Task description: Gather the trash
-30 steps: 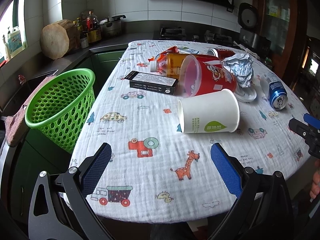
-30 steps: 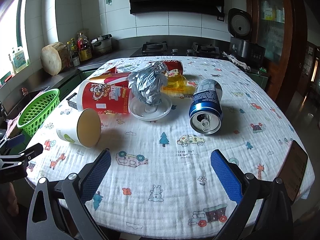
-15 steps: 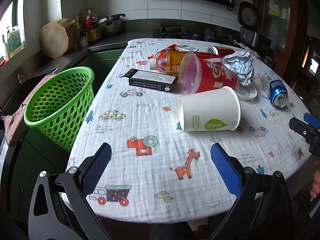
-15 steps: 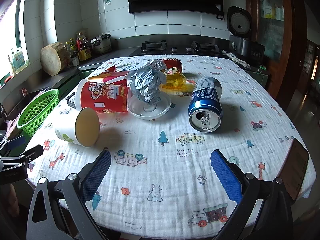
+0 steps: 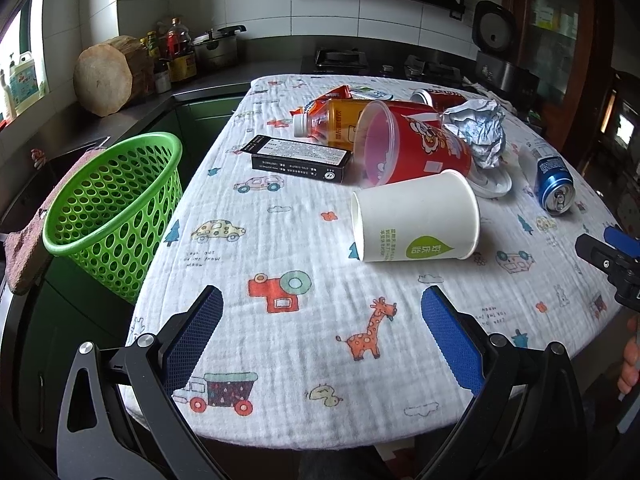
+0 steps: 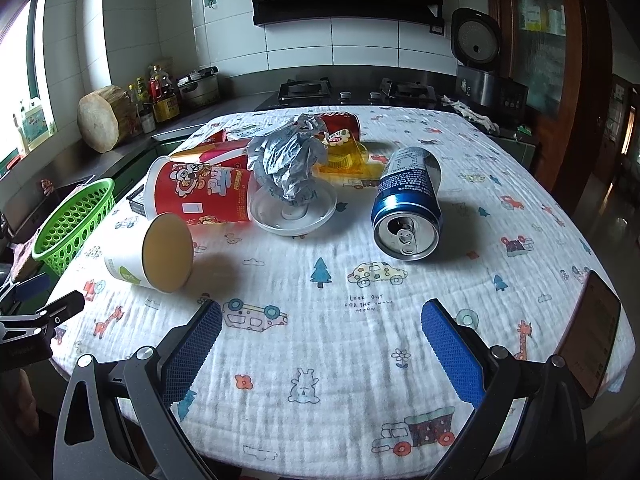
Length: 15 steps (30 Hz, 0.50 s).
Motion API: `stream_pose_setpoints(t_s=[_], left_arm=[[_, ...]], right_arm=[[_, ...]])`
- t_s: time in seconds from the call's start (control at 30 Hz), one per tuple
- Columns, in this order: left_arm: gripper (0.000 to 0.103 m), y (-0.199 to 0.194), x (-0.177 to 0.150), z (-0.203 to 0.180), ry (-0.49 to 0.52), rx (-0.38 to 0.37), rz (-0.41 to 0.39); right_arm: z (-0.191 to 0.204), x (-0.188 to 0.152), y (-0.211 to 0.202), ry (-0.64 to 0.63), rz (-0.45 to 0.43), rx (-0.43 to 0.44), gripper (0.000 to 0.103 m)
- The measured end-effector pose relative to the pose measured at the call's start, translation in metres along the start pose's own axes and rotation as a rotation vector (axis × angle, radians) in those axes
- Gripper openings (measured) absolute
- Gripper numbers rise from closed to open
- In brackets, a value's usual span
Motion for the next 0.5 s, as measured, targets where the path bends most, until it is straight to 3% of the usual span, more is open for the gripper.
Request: stream_pose_setpoints(t_s=[0.5], left_arm=[[0.098,0.0070,0.0027,-0.0014,0.004,-0.003,0.004]], right_arm=[[-0.0070,0.0025,0.0044,0.011,0.012,-0.008,0.097]])
Point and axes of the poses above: each gripper's, at about its wrist camera, not at the fingertips, and y roughly the way its jaws point, z to its left, x to its top, the point moved 8 cm from there along y, roughly the way its jaws point, and after that the axes turned 14 degrees about x, right-handed, at the moved point
